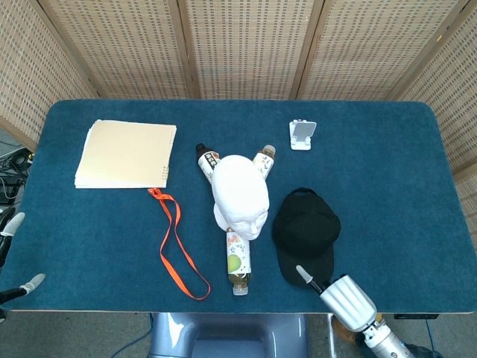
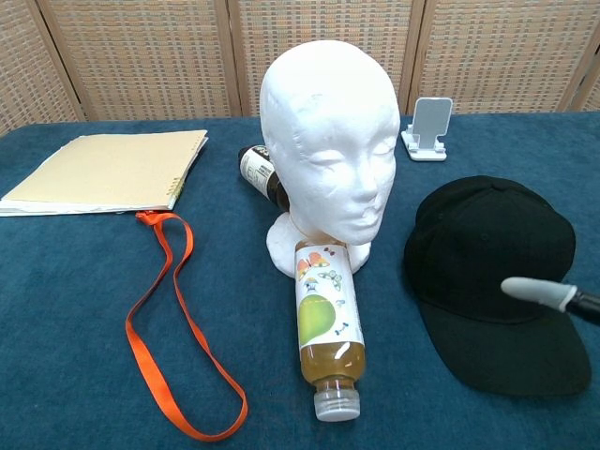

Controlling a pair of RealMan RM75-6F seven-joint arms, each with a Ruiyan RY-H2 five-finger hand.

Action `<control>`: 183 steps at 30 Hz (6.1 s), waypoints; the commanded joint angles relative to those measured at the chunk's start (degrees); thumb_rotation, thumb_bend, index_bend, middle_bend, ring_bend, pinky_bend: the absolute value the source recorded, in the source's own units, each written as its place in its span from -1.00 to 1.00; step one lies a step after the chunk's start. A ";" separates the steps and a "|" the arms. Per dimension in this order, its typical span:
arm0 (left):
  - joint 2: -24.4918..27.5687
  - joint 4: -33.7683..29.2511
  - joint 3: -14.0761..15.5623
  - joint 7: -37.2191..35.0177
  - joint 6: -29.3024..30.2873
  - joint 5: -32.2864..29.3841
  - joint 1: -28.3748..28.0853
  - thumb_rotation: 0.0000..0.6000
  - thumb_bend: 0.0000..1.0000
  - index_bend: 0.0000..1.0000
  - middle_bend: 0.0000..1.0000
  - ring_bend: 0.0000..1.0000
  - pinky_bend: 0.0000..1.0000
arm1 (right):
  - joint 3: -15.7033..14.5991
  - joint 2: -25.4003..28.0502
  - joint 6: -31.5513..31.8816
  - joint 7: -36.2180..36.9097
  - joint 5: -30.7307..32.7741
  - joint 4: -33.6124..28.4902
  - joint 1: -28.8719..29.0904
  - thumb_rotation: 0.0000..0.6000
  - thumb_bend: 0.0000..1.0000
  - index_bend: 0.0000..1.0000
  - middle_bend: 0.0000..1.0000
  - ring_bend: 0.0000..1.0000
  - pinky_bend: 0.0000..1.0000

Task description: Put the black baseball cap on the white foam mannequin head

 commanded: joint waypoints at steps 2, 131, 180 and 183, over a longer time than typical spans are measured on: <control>-0.01 -0.04 -0.03 0.07 -0.18 -0.17 -0.09 1.00 -1.00 -1.00 -1.00 -1.00 -1.00 | -0.06 -3.31 -4.15 -3.03 0.72 2.94 1.57 1.00 -1.00 -1.00 0.78 1.00 1.00; 1.15 0.34 0.16 -3.25 -0.66 -1.08 -0.27 1.00 -1.00 -1.00 -1.00 -1.00 -1.00 | 33.93 -1.68 8.84 -5.70 20.57 -9.55 20.53 1.00 0.06 0.96 1.00 1.00 1.00; 1.85 0.84 0.14 -5.36 -0.26 -1.05 -0.14 1.00 -1.00 -1.00 -1.00 -1.00 -1.00 | 19.16 -9.00 7.48 -15.30 9.97 -11.52 20.06 1.00 0.05 0.96 1.00 1.00 1.00; 1.83 0.82 0.16 -5.27 -0.25 -1.01 -0.12 1.00 -1.00 -1.00 -1.00 -1.00 -1.00 | 18.62 -9.28 7.35 -15.01 10.25 -11.43 19.74 1.00 0.05 0.96 1.00 1.00 1.00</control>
